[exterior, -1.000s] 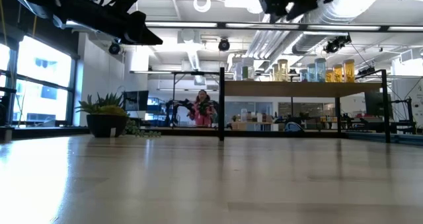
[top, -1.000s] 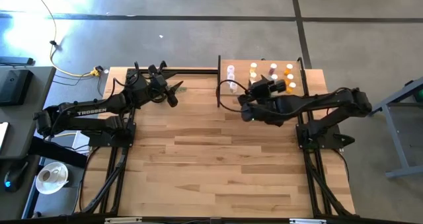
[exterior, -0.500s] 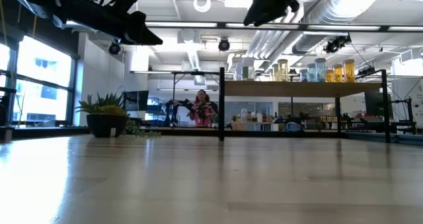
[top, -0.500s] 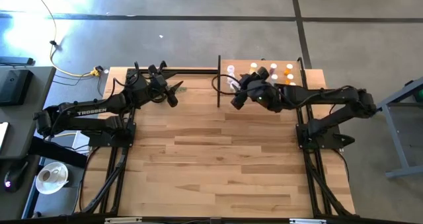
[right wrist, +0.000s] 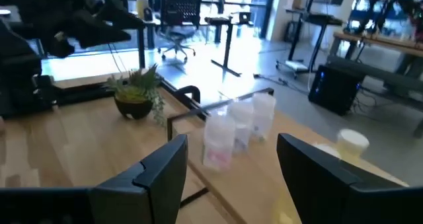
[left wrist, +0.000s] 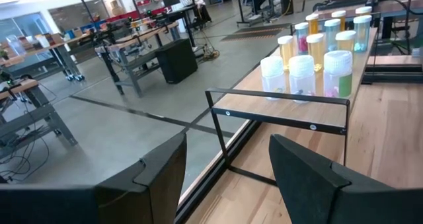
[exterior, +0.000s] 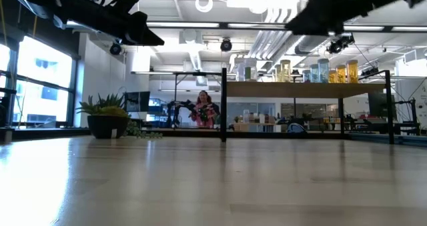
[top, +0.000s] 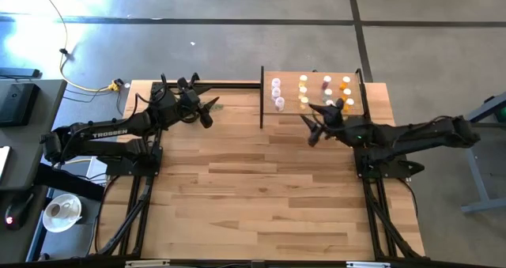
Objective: Pick and place medicine bottles onto shelf by color
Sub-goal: Return to Home Position
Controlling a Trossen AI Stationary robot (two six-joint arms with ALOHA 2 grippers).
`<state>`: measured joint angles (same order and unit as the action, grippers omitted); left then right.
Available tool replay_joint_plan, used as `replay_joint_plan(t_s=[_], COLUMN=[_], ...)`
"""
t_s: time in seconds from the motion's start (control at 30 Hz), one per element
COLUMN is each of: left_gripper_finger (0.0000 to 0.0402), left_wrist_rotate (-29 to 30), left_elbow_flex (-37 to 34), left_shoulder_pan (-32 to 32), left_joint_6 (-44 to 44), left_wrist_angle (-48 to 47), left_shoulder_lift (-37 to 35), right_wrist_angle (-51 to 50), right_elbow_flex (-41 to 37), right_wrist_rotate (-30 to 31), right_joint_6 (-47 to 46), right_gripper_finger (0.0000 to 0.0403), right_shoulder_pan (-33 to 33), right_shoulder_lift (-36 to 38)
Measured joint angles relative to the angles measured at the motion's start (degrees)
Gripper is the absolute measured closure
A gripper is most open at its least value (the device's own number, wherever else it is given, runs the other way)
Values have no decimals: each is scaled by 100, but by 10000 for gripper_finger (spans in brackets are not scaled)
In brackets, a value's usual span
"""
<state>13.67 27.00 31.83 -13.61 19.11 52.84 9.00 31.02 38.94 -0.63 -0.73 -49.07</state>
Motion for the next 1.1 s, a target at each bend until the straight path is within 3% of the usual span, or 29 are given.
replay_joint_plan(t_s=[0.33,0.73,1.1], left_gripper_finger=[195,195,195], left_wrist_rotate=[-1,-1,0], left_elbow_flex=[0,0,0], left_shoulder_pan=[0,0,0], left_joint_6=[0,0,0], left_wrist_angle=[0,1,0], left_shoulder_lift=[0,0,0], right_wrist_angle=[1300,1665,1159], right_elbow_flex=[-1787,-2724,-2755], right_wrist_rotate=[317,208,-1202], right_joint_6=[359,360,633], right_gripper_finger=[179,179,179], right_shoulder_pan=[-127,-129,-131], right_shoulder_lift=[1461,2329,2410])
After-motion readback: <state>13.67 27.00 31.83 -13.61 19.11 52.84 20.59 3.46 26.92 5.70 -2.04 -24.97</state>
